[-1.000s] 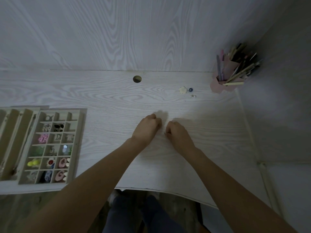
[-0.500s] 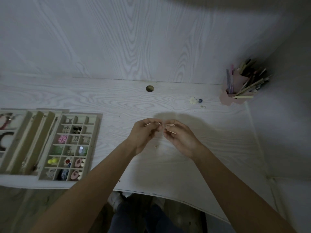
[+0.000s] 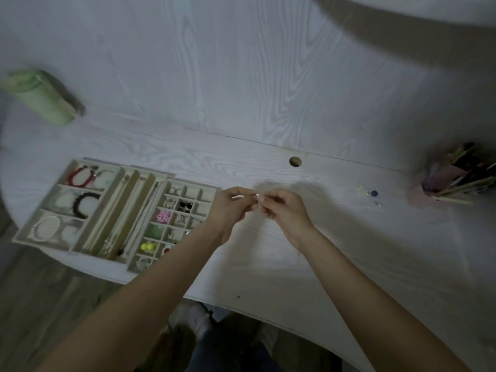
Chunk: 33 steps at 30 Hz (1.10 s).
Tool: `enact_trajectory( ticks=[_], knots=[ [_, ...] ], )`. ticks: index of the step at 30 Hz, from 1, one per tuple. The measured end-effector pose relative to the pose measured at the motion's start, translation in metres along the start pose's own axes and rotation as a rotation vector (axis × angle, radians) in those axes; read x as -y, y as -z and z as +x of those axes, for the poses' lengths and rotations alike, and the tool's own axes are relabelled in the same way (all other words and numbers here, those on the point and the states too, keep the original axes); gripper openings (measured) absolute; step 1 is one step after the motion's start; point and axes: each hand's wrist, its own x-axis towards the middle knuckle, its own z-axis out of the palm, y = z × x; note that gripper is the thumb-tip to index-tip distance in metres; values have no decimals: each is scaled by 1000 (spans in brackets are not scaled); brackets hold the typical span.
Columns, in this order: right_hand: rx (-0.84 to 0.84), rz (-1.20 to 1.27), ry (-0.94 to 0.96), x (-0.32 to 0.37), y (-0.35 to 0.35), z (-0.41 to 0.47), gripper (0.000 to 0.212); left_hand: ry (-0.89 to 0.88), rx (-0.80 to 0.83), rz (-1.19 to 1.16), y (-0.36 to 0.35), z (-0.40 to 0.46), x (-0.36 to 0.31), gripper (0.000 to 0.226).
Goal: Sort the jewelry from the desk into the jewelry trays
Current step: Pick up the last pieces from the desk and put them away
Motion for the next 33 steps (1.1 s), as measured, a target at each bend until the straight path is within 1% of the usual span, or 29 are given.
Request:
enact_trajectory(
  ticks=[5,9,11,12,13,15,17,19,21,25,29,33],
  knots=[
    [-4,-195,14,4,-57,18,7,-56,-17,27,62,7,-8,7],
    [-33,-279,7,0,-100,32,6,-67,18,38,109,15,-10,9],
    [-46,-311,12,-4,-119,42,13,-54,12,80,132,24,-9,10],
    [-57,-339,20,-8,-126,47,13,-53,-10,138,142,28,-7,11],
    [-68,-379,30,-11,-133,52,11,-64,-46,252,153,32,-5,12],
    [-87,-478,54,-16,-143,62,9,-111,-92,546,170,35,-5,12],
    [-94,-591,87,-20,-150,71,12,-146,-76,761,185,38,-8,28],
    [-91,-702,119,-22,-156,77,13,-210,-43,955,196,43,-10,48],
    [-84,-803,133,-27,-162,83,12,-265,-24,1140,206,49,-9,61],
    [-58,-1016,160,-36,-171,90,16,-296,55,1268,212,54,-4,67],
    [-106,-1137,166,-45,-177,96,23,-336,109,1382,212,62,-2,72],
    [-160,-1217,171,-49,-182,100,27,-351,124,1395,213,63,-6,67]
  ],
)
